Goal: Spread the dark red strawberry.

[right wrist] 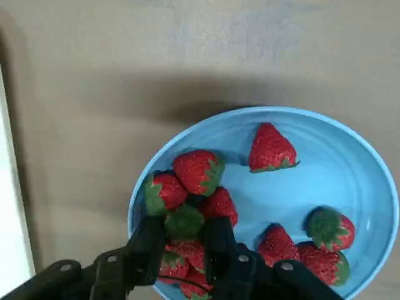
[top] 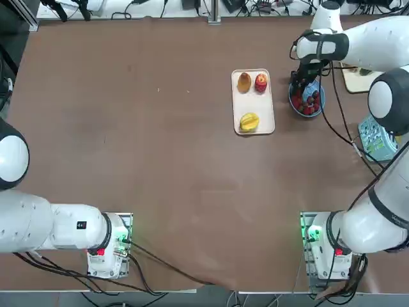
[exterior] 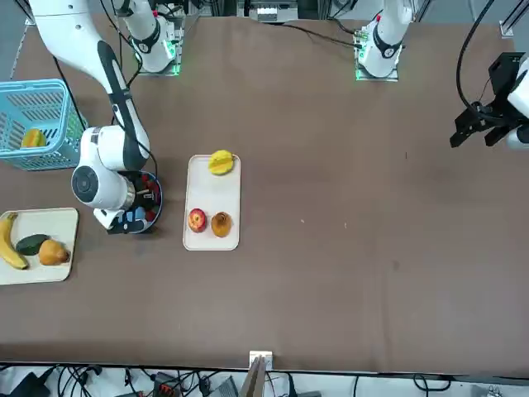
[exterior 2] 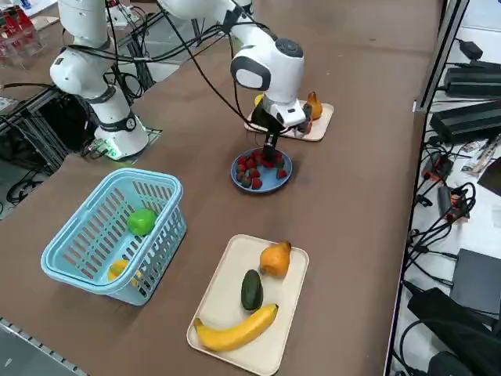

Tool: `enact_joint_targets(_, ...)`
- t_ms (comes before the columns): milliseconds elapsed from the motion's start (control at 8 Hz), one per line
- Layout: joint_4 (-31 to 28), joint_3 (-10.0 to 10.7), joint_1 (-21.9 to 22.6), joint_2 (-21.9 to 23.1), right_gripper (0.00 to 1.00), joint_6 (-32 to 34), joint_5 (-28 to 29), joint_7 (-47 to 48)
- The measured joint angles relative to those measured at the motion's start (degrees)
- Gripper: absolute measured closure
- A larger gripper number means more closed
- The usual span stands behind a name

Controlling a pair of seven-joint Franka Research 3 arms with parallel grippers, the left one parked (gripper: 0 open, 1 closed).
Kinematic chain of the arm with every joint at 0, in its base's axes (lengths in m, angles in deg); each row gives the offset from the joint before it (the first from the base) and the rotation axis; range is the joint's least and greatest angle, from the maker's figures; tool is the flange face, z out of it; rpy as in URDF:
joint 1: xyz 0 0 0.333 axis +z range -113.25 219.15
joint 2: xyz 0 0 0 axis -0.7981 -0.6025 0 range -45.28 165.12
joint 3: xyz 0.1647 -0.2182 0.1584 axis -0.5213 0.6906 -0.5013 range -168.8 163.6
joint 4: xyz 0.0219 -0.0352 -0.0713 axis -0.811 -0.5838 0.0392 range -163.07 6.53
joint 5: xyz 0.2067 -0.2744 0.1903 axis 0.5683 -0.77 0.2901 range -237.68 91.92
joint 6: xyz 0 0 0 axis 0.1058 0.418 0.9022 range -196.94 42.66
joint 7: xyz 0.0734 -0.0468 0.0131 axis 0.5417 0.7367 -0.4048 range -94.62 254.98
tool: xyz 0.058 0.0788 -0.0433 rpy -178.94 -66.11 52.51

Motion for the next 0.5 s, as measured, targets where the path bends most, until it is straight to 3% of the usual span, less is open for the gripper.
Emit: enact_joint_targets(500,1.13,0.33,-0.15,0.53,0.63,1.51,0.0,-0.05)
